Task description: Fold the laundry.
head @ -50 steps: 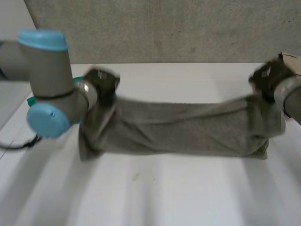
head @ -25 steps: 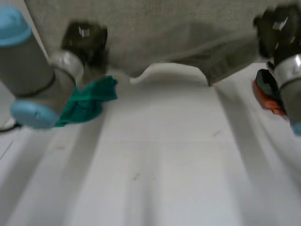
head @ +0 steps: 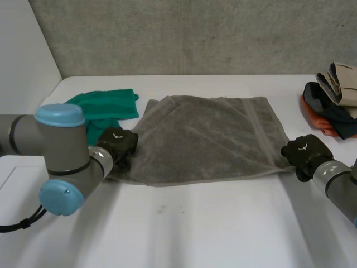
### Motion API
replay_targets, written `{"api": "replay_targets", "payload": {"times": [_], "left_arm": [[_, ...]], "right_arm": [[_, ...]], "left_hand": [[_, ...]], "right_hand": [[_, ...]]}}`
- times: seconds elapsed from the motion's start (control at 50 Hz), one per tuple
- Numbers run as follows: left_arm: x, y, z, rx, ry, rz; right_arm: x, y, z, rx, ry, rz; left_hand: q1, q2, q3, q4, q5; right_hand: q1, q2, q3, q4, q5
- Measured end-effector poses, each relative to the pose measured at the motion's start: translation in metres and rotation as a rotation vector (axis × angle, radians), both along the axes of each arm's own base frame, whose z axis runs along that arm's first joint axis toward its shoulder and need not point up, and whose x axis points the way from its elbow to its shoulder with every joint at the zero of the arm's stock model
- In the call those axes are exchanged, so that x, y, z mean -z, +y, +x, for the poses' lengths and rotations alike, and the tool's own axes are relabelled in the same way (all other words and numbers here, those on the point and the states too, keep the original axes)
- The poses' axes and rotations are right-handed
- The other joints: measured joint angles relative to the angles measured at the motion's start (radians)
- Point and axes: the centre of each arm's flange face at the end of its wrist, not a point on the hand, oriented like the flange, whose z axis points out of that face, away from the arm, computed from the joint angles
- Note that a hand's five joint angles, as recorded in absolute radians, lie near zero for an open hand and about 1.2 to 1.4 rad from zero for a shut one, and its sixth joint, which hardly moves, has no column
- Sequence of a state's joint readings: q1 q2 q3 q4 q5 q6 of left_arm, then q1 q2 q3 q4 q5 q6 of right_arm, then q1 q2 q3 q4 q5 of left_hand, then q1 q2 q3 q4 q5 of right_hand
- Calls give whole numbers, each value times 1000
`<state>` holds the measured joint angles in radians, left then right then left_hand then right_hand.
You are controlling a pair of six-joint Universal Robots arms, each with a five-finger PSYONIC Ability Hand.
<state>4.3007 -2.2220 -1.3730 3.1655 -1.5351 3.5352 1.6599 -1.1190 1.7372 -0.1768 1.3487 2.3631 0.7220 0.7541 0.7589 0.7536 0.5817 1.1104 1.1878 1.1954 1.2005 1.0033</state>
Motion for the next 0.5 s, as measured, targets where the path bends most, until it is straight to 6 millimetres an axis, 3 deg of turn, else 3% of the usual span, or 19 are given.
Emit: {"api": "replay_targets", "payload": {"times": [0.04, 0.08, 0.26, 0.38, 0.5], "left_arm": [[-5, 2, 0, 1, 4, -10], [-15, 8, 3, 0, 11, -24], [-46, 47, 29, -19, 44, -95], [-43, 65, 49, -55, 53, -125], [-26, 63, 65, -104, 47, -108]], "right_arm": [[0, 0, -1, 3, -3, 2], [1, 1, -2, 9, -10, 5], [3, 1, -4, 22, -23, 11], [3, 2, -5, 23, -22, 15], [6, 4, -5, 22, -21, 26]], "left_hand": [[0, 0, 0, 0, 0], [-116, -140, -142, -144, -148], [-116, -151, -147, -154, -162], [-116, -150, -147, -153, -161], [-113, -145, -145, -146, -141]], "right_hand": [[0, 0, 0, 0, 0], [0, 0, 0, 0, 0], [0, 0, 0, 0, 0], [0, 0, 0, 0, 0], [0, 0, 0, 0, 0]]}}
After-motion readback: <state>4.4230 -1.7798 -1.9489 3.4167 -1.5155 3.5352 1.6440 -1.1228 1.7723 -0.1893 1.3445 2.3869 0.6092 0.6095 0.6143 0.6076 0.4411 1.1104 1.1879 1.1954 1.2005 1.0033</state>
